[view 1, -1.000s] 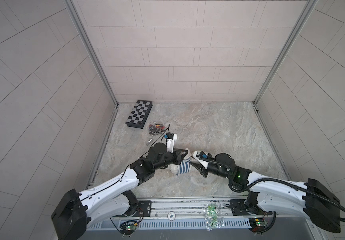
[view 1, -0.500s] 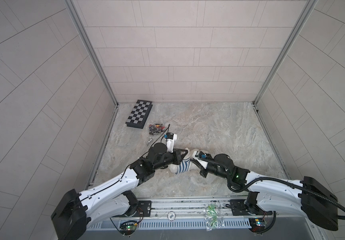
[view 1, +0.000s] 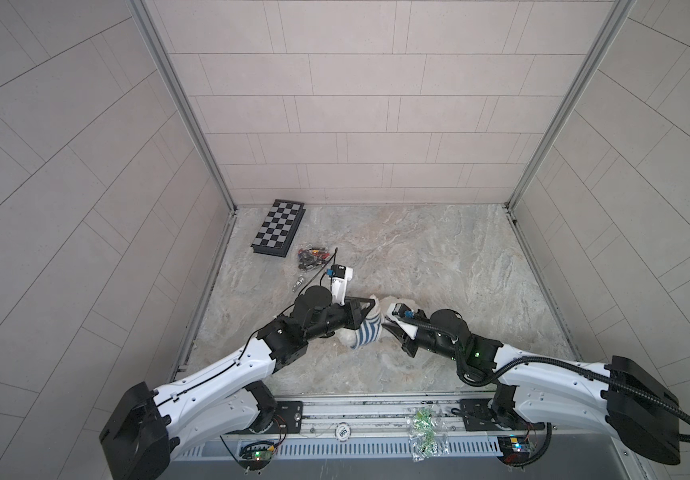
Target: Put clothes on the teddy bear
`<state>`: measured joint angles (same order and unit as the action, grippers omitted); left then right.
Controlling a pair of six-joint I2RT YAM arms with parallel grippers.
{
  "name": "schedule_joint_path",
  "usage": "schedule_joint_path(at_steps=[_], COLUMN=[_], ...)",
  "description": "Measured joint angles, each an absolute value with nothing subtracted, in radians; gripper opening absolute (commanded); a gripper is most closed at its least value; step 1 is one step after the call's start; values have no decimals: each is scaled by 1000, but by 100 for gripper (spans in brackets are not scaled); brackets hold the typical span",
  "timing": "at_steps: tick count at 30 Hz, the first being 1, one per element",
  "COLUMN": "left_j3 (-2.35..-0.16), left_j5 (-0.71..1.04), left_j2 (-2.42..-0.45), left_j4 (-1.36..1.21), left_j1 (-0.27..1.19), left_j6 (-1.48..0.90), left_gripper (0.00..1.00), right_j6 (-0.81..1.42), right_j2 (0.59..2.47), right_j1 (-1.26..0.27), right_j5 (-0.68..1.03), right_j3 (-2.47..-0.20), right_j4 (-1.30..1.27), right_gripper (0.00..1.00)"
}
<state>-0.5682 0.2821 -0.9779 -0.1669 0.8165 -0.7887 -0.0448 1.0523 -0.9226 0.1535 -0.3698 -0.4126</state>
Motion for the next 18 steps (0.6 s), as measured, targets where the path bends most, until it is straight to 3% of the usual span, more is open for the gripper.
schedule_joint_path(at_steps=[18], left_j3=[-568], left_j5=[283], left_j2=[-985], left_j4=[-177], left_j1=[822], left_j6=[-796], left_gripper=[0], right_j6=[60], right_j2=[1103], right_j1=[-914], right_j5=[236], right_j3=[-378], right_j4=[-500], right_gripper=[35])
